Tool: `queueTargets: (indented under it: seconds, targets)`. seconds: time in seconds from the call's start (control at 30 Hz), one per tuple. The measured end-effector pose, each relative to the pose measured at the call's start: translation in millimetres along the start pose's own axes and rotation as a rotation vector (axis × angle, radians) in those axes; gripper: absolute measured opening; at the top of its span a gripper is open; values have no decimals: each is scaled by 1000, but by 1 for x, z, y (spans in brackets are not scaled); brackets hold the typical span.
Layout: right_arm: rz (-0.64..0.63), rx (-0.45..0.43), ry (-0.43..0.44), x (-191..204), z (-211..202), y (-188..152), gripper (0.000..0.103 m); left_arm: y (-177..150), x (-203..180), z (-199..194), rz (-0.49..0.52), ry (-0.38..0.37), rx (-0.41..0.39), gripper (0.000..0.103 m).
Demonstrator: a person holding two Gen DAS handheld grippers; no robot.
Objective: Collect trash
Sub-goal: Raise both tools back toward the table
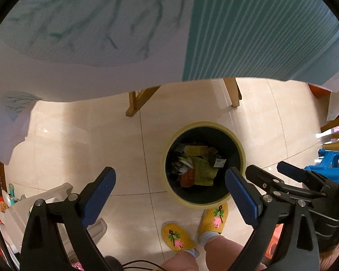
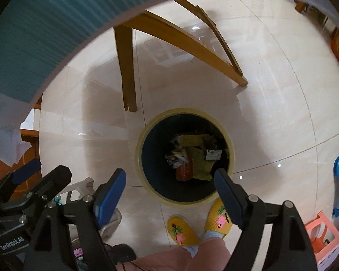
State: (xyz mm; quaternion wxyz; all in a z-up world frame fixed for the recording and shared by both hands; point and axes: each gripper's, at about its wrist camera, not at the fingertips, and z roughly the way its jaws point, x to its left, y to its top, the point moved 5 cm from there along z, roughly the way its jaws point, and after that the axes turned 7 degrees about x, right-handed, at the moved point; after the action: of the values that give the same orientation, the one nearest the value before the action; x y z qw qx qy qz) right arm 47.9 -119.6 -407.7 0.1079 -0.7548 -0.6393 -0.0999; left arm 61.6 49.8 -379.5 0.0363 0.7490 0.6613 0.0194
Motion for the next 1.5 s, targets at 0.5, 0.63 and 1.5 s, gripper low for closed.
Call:
queueTargets:
  seconds: [0.5,0.63,1.5]
  targets:
    - [-2,-4,-57,25,-76,-21,81,-21,21,-101,-8,41,9,96]
    - [-6,3,-79,35,-113,-35,81,-28,28,-141,13,81,12,96]
    - [-93,-327,-164,76,-310,-27,81,12,36,-352,43,32,-359,96]
